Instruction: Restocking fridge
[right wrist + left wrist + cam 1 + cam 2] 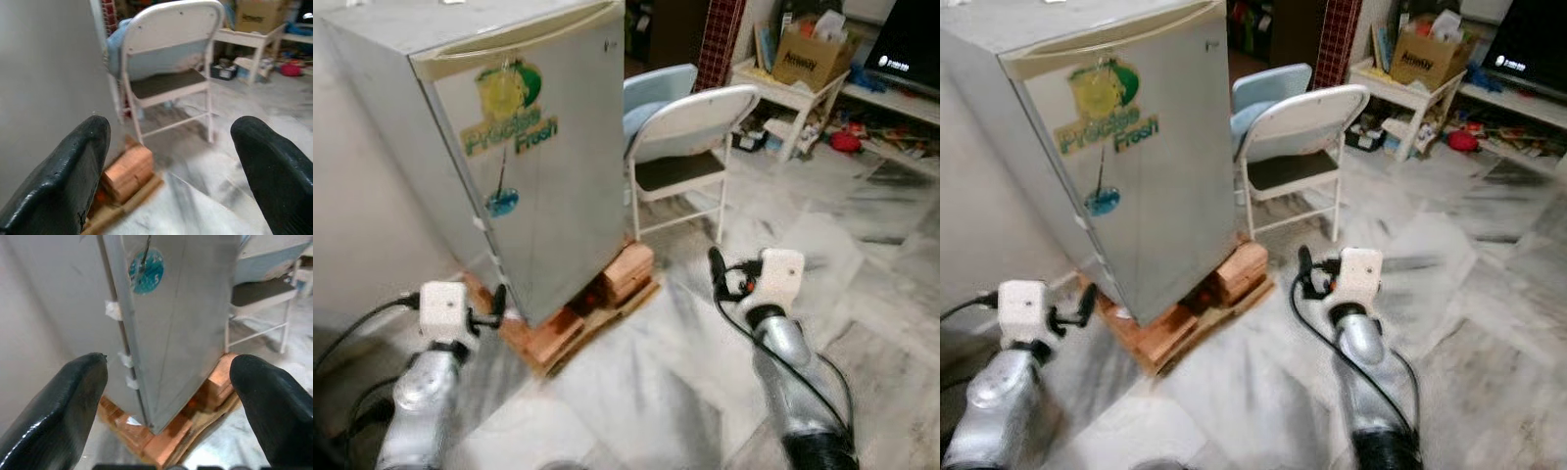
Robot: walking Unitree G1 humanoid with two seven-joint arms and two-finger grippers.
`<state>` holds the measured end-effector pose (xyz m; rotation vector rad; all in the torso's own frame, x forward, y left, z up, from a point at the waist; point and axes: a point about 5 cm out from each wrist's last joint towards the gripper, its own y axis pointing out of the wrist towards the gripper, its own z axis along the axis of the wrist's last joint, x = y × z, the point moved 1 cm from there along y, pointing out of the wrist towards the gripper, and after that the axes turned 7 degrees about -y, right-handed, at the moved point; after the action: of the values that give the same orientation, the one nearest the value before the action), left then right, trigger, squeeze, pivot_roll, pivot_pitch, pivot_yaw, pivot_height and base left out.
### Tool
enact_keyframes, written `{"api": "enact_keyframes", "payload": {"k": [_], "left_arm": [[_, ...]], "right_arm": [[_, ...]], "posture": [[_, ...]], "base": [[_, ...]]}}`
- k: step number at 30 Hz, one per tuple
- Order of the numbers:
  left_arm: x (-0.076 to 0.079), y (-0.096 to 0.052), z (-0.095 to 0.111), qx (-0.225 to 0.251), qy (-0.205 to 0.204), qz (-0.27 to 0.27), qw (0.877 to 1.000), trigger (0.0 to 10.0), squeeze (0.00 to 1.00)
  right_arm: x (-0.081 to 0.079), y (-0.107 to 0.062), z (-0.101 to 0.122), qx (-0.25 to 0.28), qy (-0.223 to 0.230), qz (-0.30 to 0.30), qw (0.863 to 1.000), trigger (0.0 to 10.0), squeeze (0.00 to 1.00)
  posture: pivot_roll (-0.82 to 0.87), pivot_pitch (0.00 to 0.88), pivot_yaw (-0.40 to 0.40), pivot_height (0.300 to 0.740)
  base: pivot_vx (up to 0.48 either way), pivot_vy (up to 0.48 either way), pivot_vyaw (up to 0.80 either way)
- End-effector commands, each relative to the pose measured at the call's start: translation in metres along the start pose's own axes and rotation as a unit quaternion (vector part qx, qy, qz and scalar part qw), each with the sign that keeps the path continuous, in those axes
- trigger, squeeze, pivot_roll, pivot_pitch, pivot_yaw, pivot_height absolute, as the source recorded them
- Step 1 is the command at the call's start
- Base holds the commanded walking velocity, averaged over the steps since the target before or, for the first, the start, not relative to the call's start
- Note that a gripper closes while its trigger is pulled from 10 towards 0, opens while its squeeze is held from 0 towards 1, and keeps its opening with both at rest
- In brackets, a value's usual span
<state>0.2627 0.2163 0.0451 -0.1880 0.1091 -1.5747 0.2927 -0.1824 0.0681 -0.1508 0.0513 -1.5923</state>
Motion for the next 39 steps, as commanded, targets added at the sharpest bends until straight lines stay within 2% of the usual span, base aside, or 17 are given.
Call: {"api": "enact_keyframes", "payload": {"k": [1,11,16,25,31,34,39], "left_arm": [[-0.005,0.0,0.002,-0.001,0.007,0.008,1.0,10.0,0.0],[-0.009,-0.004,-0.003,-0.008,0.014,0.007,1.0,10.0,0.0],[-0.009,0.002,0.002,0.002,0.017,0.004,1.0,10.0,0.0],[-0.008,0.003,0.001,0.001,0.019,-0.002,1.0,10.0,0.0],[0.001,0.004,0.0,0.011,0.017,-0.012,1.0,10.0,0.0],[0.007,0.005,-0.001,0.01,0.017,-0.027,0.999,10.0,0.0],[0.006,0.006,-0.001,0.012,0.02,-0.028,0.999,10.0,0.0]], "right_arm": [[-0.002,0.004,0.009,0.019,0.001,0.001,1.0,10.0,0.0],[0.01,-0.003,0.0,0.004,-0.016,-0.023,1.0,10.0,0.0],[0.01,-0.002,0.002,0.004,-0.017,-0.024,1.0,10.0,0.0],[0.01,0.002,0.006,0.01,-0.027,-0.014,0.999,10.0,0.0],[0.007,0.005,0.008,0.012,-0.021,-0.018,1.0,10.0,0.0],[0.003,0.005,0.007,0.014,-0.02,-0.013,1.0,10.0,0.0],[0.003,0.005,0.006,0.013,-0.019,-0.013,1.0,10.0,0.0]], "posture": [[0.04,0.0,-0.014,0.74],[0.03,0.0,-0.018,0.74],[0.03,0.0,-0.021,0.74],[0.03,0.0,-0.034,0.74],[0.03,0.0,-0.036,0.74],[0.03,0.0,-0.034,0.74],[0.03,0.0,-0.033,0.74]], "base": [[0.0,0.48,0.0],[0.0,0.48,0.0],[0.0,0.48,-0.76],[0.0,0.478,-0.8],[0.0,0.456,-0.8],[0.291,0.38,-0.8],[0.329,0.349,-0.8]]}}
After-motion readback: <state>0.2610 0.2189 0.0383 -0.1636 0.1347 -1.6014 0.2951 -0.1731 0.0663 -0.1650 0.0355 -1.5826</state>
